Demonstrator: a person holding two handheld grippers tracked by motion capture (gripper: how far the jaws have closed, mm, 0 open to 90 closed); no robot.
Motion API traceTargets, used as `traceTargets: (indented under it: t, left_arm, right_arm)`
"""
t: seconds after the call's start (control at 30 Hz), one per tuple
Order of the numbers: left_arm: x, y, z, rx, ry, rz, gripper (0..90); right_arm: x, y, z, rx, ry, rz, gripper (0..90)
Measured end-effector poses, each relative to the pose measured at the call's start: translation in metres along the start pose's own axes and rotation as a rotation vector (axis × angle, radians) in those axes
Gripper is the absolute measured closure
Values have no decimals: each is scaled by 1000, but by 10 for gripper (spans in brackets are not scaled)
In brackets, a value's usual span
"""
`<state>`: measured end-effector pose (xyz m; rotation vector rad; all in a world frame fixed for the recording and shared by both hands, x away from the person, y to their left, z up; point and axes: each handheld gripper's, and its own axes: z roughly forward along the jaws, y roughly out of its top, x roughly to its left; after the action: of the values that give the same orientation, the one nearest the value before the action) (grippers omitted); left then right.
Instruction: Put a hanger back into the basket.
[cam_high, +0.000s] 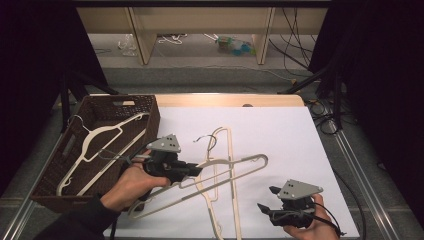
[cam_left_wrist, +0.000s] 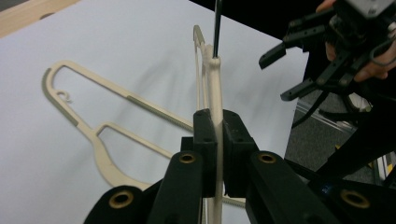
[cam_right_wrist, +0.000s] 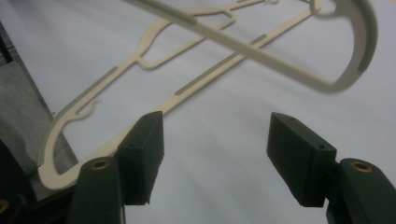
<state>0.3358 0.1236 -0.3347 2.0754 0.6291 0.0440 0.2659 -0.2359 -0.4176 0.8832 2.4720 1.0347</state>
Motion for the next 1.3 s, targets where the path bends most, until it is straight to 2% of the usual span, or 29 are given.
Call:
traceTargets:
  t: [0.13, 0.23, 0.4, 0.47, 0.6, 0.7, 0.83, 1.07, 1.23, 1.3]
  left_arm:
    - [-1, 6, -17, -21, 14, -8, 859]
    - [-5, 12, -28, -39, 24, 2, 859]
    - [-11, 22, -42, -61, 5, 9, 859]
    - [-11, 26, -51, -66, 15, 19, 859]
    - [-6, 28, -66, -57, 48, -1, 859]
    - [1, 30, -82, -50, 85, -11, 859]
    - [15, 30, -106, -67, 144, -13, 859]
    - [51, 20, -150, -91, 262, -76, 859]
    - [72, 10, -174, -102, 327, -96, 859]
    - [80, 5, -182, -105, 353, -117, 859]
  right_arm:
    - [1, -3, 4, 6, 8, 21, 349]
    - [1, -4, 7, 9, 9, 21, 332]
    - [1, -5, 9, 15, 18, 21, 329]
    - [2, -5, 10, 20, 25, 23, 329]
    - [1, -5, 9, 17, 20, 28, 329]
    - [1, -5, 10, 20, 23, 24, 329]
    - [1, -5, 11, 29, 26, 26, 330]
    - [0, -5, 11, 33, 22, 29, 331]
    - [0, -5, 12, 32, 20, 27, 331]
    - [0, -5, 12, 32, 19, 25, 331]
